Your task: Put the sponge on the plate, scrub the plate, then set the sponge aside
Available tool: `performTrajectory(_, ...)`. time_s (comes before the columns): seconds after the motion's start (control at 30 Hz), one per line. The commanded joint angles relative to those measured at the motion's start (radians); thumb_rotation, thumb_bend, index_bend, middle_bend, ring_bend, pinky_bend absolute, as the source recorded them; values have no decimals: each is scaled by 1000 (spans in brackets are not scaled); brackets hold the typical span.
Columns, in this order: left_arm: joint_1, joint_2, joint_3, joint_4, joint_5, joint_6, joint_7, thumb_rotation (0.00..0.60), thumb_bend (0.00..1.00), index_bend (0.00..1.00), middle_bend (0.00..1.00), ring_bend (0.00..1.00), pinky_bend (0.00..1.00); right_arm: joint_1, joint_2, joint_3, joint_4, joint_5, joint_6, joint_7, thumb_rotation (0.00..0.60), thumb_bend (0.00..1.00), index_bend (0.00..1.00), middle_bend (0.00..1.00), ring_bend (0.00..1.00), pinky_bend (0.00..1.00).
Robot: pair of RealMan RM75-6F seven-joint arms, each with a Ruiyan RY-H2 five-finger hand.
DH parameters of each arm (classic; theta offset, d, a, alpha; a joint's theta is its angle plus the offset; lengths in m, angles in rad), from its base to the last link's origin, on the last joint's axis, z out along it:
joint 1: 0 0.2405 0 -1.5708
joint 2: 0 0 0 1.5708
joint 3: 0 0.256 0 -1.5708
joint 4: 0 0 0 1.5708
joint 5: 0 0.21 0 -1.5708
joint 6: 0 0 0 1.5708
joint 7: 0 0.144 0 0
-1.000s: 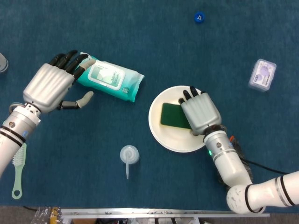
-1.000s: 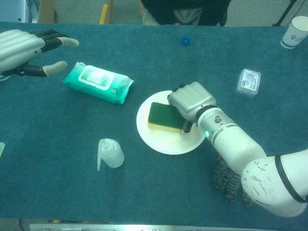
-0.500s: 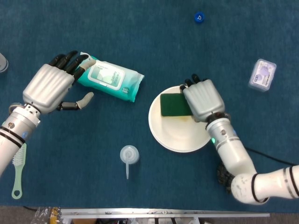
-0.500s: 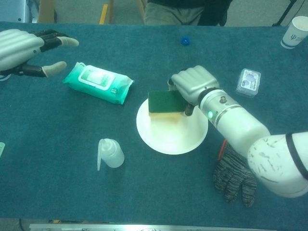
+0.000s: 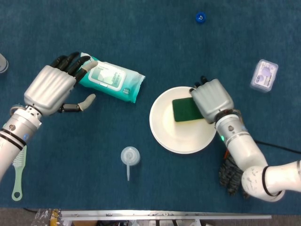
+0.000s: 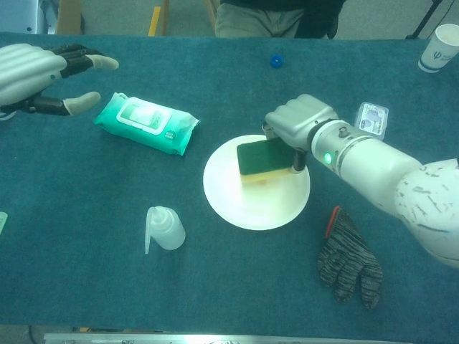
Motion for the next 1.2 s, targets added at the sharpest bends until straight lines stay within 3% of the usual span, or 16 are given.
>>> performTrajectory(0.03,-1,-2,-1,-2,-2,-1,3,39,328,78,70,0,112,9,24,-14,-7,15,5,-2,600,199,440,295,159,399)
performTrajectory(0.33,-3,-21,-4,-2,-5,-3,11,37,328,78,69,0,112,31,70,-67,-15,42,6,-12,600,199,441,295,159,399)
performTrajectory(0.63,3,-25,-1,2,1,1,1,35,328,78,69,0,112,56,46,-101,15,73,-7,-17,600,199,440,295,159,399)
performTrajectory(1.2,21,-5,4,5,26,23,-33,40,328,78,68,0,112,119,-35,-107,62,87,-1,-39,600,200,441,295,160,399)
